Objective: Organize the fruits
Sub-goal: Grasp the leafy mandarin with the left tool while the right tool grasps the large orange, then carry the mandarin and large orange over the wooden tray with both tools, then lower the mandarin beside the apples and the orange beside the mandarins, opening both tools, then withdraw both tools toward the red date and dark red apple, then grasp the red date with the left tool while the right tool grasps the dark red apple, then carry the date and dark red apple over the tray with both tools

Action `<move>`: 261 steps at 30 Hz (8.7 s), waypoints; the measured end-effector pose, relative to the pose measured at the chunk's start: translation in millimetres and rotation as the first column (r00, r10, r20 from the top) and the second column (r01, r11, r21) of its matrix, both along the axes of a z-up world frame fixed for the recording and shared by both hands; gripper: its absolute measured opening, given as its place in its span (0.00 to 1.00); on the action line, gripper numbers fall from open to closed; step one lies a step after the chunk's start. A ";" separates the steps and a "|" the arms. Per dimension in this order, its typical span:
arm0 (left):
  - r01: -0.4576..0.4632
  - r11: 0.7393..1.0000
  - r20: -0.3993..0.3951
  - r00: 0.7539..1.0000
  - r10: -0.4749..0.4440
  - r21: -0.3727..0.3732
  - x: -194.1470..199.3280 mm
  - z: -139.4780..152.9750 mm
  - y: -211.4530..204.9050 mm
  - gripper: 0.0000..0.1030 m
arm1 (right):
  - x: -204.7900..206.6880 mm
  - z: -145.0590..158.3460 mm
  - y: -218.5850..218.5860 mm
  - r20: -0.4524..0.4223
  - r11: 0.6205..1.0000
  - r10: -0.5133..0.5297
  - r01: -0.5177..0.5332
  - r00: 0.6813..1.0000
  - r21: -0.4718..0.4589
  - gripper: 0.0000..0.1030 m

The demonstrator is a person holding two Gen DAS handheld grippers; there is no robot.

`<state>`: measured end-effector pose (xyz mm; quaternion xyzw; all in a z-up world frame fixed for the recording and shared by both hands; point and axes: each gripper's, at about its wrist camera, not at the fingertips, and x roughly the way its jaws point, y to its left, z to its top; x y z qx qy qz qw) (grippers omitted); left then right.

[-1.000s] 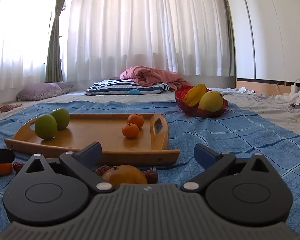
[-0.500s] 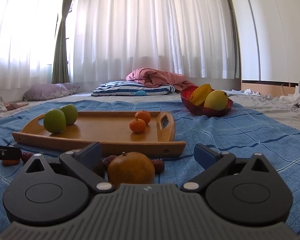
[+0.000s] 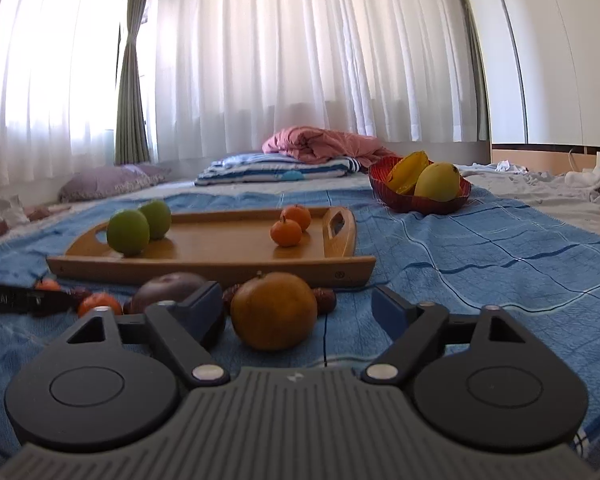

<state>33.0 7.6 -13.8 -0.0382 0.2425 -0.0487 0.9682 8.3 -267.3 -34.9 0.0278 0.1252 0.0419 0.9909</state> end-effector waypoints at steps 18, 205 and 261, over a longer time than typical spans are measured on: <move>0.007 1.000 -0.006 1.000 -0.007 0.017 -0.9 2.4 -2.4 0.37 | 17.7 2.1 8.3 -0.089 0.998 0.028 -0.024 0.996 0.052 0.53; 0.044 0.999 -0.076 0.996 -0.046 -0.025 24.6 5.7 -0.3 0.85 | 34.4 -0.1 40.1 -0.102 0.970 0.245 -0.243 0.964 0.026 1.00; 0.133 0.990 -0.002 0.991 -0.133 -0.042 113.2 94.9 -29.1 0.27 | 84.1 59.8 50.3 -0.090 0.974 0.222 -0.225 0.971 -0.031 0.64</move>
